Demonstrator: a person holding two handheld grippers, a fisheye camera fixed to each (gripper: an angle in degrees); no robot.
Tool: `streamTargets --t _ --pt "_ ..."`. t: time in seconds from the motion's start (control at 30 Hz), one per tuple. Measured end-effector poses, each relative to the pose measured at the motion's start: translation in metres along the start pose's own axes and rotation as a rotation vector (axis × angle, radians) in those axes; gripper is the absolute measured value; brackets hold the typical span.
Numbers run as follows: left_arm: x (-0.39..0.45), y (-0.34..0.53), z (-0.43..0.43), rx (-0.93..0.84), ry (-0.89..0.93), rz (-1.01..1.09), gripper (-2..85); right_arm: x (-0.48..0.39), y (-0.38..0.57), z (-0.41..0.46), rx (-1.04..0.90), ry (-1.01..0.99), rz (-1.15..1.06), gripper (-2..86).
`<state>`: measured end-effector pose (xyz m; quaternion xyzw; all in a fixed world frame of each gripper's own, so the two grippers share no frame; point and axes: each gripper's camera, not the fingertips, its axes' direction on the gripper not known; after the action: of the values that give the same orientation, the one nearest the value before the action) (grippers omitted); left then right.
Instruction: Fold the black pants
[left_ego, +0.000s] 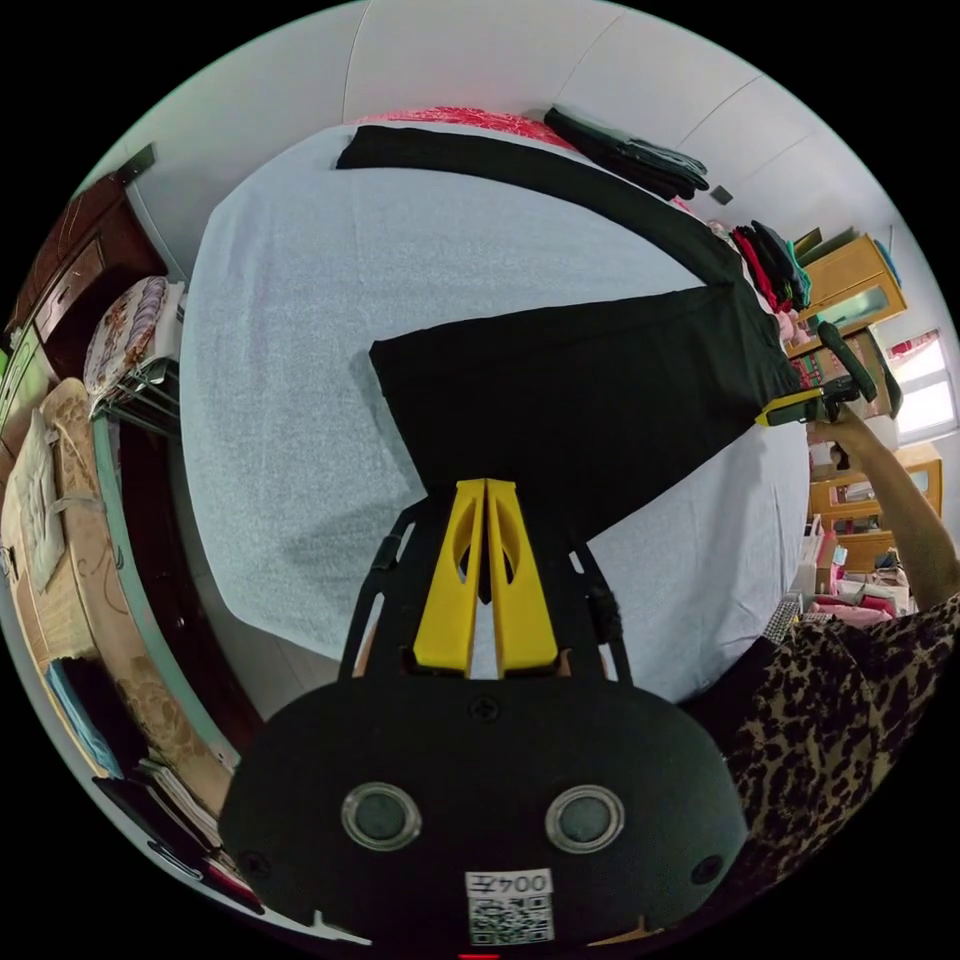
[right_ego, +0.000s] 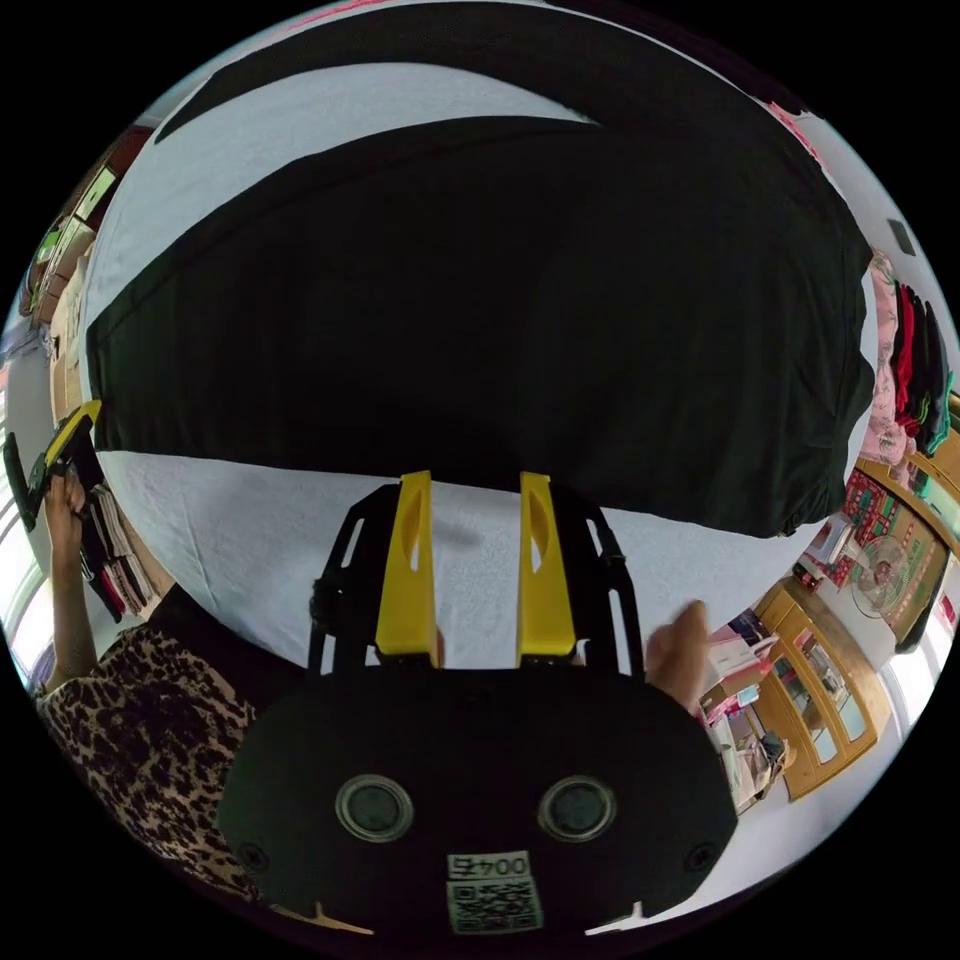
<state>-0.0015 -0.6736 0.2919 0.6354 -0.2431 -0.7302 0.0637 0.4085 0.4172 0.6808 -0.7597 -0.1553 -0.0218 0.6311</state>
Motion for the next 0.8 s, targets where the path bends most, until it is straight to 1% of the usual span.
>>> streamTargets --t 0.17,0.47,0.57,0.67,0.8 --pt "-0.001 -0.017 -0.005 -0.004 -0.012 -0.018 0.1 -0.002 -0.008 -0.002 -0.052 0.015 -0.032 9.7" --pt "0.004 -0.061 -0.015 -0.028 -0.053 -0.045 0.1 0.007 0.001 -0.013 0.017 -0.003 -0.043 11.0" --pt "0.004 -0.079 -0.019 -0.039 -0.053 -0.057 0.1 0.005 0.003 -0.018 0.015 0.039 -0.08 11.6" --pt "0.004 -0.098 -0.023 -0.049 -0.057 -0.065 0.2 0.013 0.002 -0.026 0.005 0.017 -0.082 11.6" --pt "0.004 -0.125 -0.03 -0.059 -0.053 -0.073 0.2 0.03 0.009 -0.038 0.051 -0.033 -0.043 10.5"
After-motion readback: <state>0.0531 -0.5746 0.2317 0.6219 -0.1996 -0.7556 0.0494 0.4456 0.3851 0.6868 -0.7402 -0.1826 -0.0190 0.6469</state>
